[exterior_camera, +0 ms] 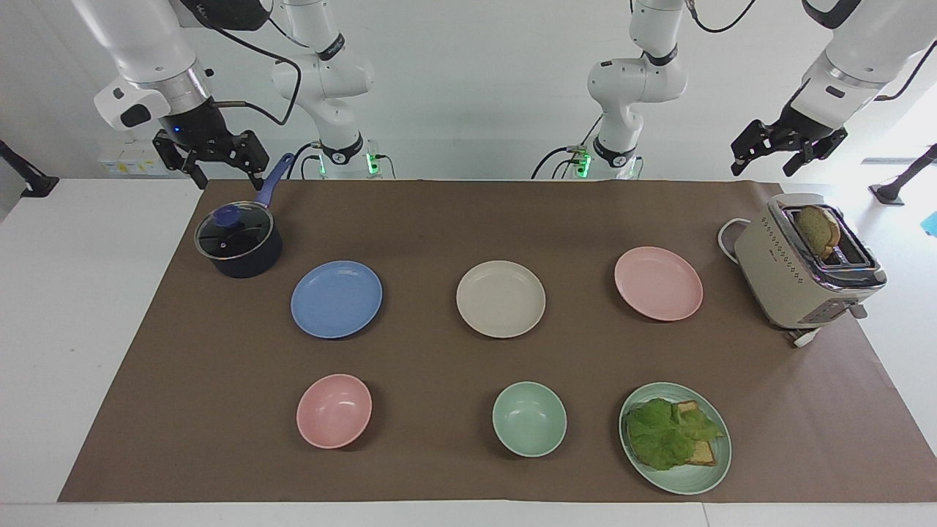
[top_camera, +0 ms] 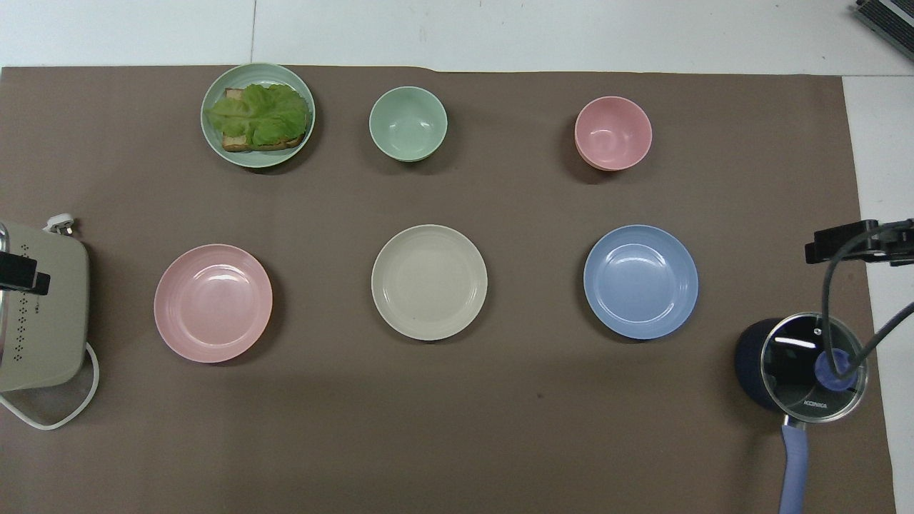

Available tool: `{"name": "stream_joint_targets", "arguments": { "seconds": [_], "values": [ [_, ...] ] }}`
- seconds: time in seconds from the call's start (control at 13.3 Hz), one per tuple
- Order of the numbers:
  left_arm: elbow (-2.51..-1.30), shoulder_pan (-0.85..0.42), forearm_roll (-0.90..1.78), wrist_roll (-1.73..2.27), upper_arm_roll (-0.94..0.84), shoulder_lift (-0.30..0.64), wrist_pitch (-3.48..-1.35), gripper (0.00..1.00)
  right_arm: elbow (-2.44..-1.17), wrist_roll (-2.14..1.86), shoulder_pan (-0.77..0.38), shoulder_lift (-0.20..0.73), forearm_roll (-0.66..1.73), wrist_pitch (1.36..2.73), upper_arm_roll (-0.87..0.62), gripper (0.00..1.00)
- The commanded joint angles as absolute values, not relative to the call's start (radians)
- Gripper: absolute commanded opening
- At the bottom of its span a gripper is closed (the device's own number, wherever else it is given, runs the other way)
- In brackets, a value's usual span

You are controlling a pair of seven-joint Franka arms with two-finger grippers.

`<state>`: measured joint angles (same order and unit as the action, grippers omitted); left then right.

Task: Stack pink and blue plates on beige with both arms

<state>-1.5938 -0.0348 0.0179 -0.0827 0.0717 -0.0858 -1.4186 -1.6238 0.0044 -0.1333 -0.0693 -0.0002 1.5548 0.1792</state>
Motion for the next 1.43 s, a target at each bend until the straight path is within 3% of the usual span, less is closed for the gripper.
{"name": "stream_joint_targets", "arguments": {
  "seconds": [0.0,0.23,0.45,0.9,1.13,1.36],
  "values": [
    [-1.615,-0.04,0.028,-0.095,0.078,-0.104,-1.428,1.0,-1.632,-0.012,-0.12,-0.081,-0.002,1.562,0.17,1.0],
    [-1.659,-0.049,0.023,-0.094,0.08,-0.101,-1.462,1.0,-1.632,-0.012,-0.12,-0.081,-0.002,1.562,0.169,1.0],
    [-1.851,-0.035,0.023,-0.087,0.081,-0.113,-1.641,1.0,-1.632,-0.012,-0.12,-0.081,-0.002,1.562,0.169,1.0],
    [-2.092,0.005,0.025,-0.077,0.086,-0.094,-1.946,1.0,-1.632,-0.012,-0.12,-0.081,-0.002,1.562,0.169,1.0],
    [-2.115,0.009,0.023,-0.077,0.084,0.046,-2.045,1.0,-1.631,-0.012,-0.12,-0.081,-0.002,1.562,0.17,1.0],
    [-2.146,0.011,0.025,-0.075,0.084,0.09,-2.134,1.0,-1.631,-0.012,-0.12,-0.081,-0.002,1.562,0.17,1.0]
  ]
}}
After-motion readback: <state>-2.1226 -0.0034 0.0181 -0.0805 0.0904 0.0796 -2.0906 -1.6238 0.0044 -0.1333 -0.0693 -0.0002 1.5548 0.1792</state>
